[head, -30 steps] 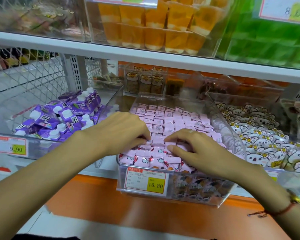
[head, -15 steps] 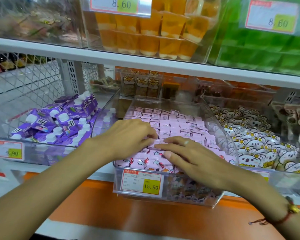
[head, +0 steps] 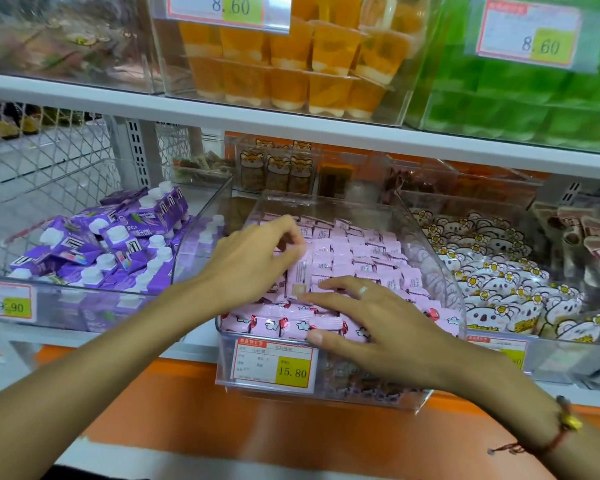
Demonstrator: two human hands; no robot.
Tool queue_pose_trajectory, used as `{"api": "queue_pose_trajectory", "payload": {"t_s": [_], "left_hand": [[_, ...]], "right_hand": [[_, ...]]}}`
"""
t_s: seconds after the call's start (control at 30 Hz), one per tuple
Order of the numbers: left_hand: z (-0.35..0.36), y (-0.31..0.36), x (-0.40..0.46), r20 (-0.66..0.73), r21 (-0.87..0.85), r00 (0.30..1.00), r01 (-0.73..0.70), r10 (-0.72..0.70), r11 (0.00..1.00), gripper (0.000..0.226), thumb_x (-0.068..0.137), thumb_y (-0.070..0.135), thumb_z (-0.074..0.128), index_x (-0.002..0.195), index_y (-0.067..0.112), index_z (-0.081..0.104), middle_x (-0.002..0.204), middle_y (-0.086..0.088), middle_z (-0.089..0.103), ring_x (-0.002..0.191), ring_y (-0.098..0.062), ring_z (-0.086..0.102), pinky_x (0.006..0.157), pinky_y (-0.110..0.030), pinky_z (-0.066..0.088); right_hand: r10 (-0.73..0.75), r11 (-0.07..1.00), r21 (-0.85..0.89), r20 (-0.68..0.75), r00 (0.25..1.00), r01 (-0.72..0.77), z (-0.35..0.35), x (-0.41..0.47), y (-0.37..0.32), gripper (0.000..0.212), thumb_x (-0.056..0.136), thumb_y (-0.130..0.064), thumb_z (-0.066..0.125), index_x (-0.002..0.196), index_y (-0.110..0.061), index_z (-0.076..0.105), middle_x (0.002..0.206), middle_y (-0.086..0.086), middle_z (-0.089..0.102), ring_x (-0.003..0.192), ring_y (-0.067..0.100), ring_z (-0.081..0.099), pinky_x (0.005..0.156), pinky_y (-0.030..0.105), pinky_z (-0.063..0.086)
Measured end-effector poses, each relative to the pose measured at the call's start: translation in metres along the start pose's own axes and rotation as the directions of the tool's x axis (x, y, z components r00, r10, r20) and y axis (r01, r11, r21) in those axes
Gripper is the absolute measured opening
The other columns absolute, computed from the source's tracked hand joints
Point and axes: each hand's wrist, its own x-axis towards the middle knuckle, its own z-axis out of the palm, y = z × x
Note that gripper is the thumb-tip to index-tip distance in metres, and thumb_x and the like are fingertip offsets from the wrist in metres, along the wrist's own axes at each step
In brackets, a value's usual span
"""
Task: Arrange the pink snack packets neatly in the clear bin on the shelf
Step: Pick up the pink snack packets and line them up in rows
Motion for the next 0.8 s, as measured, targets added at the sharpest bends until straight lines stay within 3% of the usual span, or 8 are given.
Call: {"api": "queue_pose_trajectory", "payload": {"t_s": [0.1,0.2,0.33,0.4,0.5,0.57,0.7,0.8], "left_hand": [[-0.006,0.008,-0.001,-0.131,-0.377,0.988,0.029,-0.084,0.926,0.010,0.096,0.027,0.051,0.096,0.018,0.055,0.093,0.004,0.065,0.090,-0.015,0.062,0.087,-0.045,0.050],[-0.015,0.016,-0.003,-0.284,-0.556,0.941,-0.007,-0.182,0.831,0.007,0.096,0.021,0.050,0.093,0.016,0.054,0.095,-0.011,0.068,0.093,-0.030,0.062,0.087,-0.051,0.049],[-0.026,0.022,-0.010,-0.435,-0.635,0.869,-0.110,-0.236,0.765,0.008,0.097,0.021,0.048,0.091,0.020,0.052,0.091,-0.007,0.068,0.087,-0.019,0.066,0.076,-0.029,0.057],[-0.029,0.025,-0.014,-0.457,-0.678,0.841,-0.119,-0.290,0.725,0.009,0.098,0.019,0.048,0.090,0.019,0.052,0.092,-0.005,0.068,0.087,-0.013,0.067,0.073,-0.021,0.055],[-0.028,0.030,-0.017,-0.394,-0.791,0.825,-0.080,-0.405,0.607,0.009,0.098,0.016,0.047,0.098,0.009,0.053,0.090,-0.005,0.068,0.086,-0.011,0.067,0.075,-0.022,0.056],[-0.024,0.034,-0.019,-0.304,-0.861,0.833,-0.032,-0.463,0.508,0.014,0.098,0.015,0.048,0.104,0.005,0.053,0.084,0.000,0.069,0.080,-0.005,0.068,0.071,-0.019,0.056],[-0.016,0.036,-0.021,-0.090,-0.940,0.846,0.102,-0.525,0.326,0.013,0.097,0.018,0.050,0.099,0.009,0.060,0.089,-0.003,0.072,0.086,-0.008,0.069,0.064,-0.016,0.055],[-0.022,0.028,-0.015,-0.001,-0.923,0.857,0.197,-0.515,0.330,0.017,0.096,0.026,0.051,0.100,0.013,0.062,0.097,-0.004,0.069,0.086,-0.007,0.068,0.068,-0.022,0.057]], "right_hand": [[0.002,1.000,0.026,-0.003,1.000,-0.002,-0.001,0.001,0.000,0.063,0.079,-0.077,0.022,0.138,-0.054,0.031,0.144,-0.017,0.032,0.127,0.007,0.036,0.096,0.022,0.029],[-0.005,0.999,0.044,-0.002,1.000,0.006,-0.003,0.002,0.001,0.064,0.079,-0.077,0.020,0.137,-0.053,0.032,0.139,-0.018,0.035,0.123,0.006,0.039,0.094,0.023,0.031],[-0.007,0.986,0.166,-0.003,1.000,0.007,-0.008,0.004,0.001,0.060,0.081,-0.074,0.023,0.131,-0.050,0.046,0.130,-0.018,0.044,0.116,0.001,0.044,0.094,0.027,0.039],[0.056,0.952,0.305,-0.140,0.988,-0.011,-0.012,0.007,-0.003,0.055,0.082,-0.070,0.029,0.116,-0.041,0.060,0.117,-0.016,0.056,0.105,-0.001,0.052,0.088,0.030,0.044],[0.280,0.849,0.528,-0.463,0.841,0.007,-0.018,0.011,-0.009,0.040,0.077,-0.064,0.047,0.100,-0.031,0.054,0.106,-0.014,0.059,0.100,0.003,0.056,0.086,0.031,0.048],[0.273,0.852,0.519,-0.552,0.788,0.069,-0.022,0.012,-0.016,0.043,0.076,-0.054,0.063,0.107,-0.031,0.045,0.114,-0.014,0.052,0.107,0.000,0.050,0.091,0.019,0.043],[0.104,0.901,0.389,-0.621,0.777,0.190,-0.025,0.014,-0.028,0.043,0.078,-0.021,0.075,0.114,-0.027,0.052,0.115,-0.009,0.057,0.103,0.003,0.053,0.086,0.017,0.044],[0.266,0.720,0.663,-0.536,0.801,0.204,-0.032,0.013,-0.027,0.019,0.081,-0.023,0.071,0.100,-0.022,0.068,0.096,-0.010,0.070,0.086,0.005,0.064,0.074,0.019,0.051]]}}
